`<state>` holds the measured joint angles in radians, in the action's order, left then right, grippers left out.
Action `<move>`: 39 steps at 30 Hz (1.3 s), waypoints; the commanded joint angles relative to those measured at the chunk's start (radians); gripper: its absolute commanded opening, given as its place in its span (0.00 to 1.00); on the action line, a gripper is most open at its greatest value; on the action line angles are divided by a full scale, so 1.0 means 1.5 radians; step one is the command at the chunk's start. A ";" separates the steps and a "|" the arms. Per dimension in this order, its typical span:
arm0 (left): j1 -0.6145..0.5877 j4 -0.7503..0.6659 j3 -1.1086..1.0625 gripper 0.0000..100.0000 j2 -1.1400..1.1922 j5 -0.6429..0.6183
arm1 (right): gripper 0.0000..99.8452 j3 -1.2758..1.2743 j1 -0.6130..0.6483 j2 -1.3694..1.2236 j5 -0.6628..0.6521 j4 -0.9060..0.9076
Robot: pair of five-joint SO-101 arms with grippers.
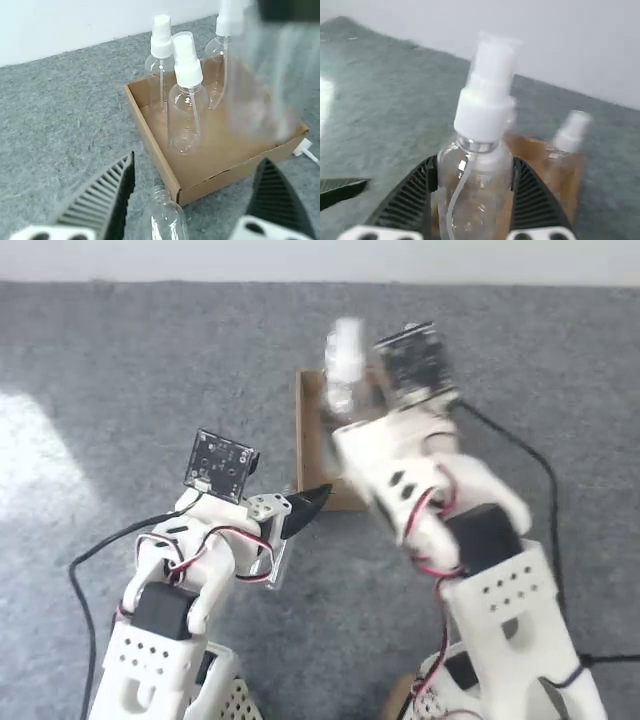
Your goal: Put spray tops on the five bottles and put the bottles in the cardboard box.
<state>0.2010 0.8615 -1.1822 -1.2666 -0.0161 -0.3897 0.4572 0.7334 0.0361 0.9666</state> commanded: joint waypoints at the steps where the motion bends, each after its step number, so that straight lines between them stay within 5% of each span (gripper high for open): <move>1: -0.003 -0.018 0.005 0.35 0.002 0.009 | 0.01 -0.002 -0.130 0.031 -0.064 -0.004; 17: -0.088 -0.122 -0.032 0.11 0.002 0.007 | 0.01 -0.438 -0.165 0.024 -0.066 -0.608; 39: -0.089 -0.123 -0.034 0.10 0.002 0.007 | 0.01 -0.423 -0.177 -0.298 -0.068 -0.934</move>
<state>0.0752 0.7035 -1.2421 -1.2651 -0.0100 -1.0955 0.2010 0.3253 -0.0529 -0.3406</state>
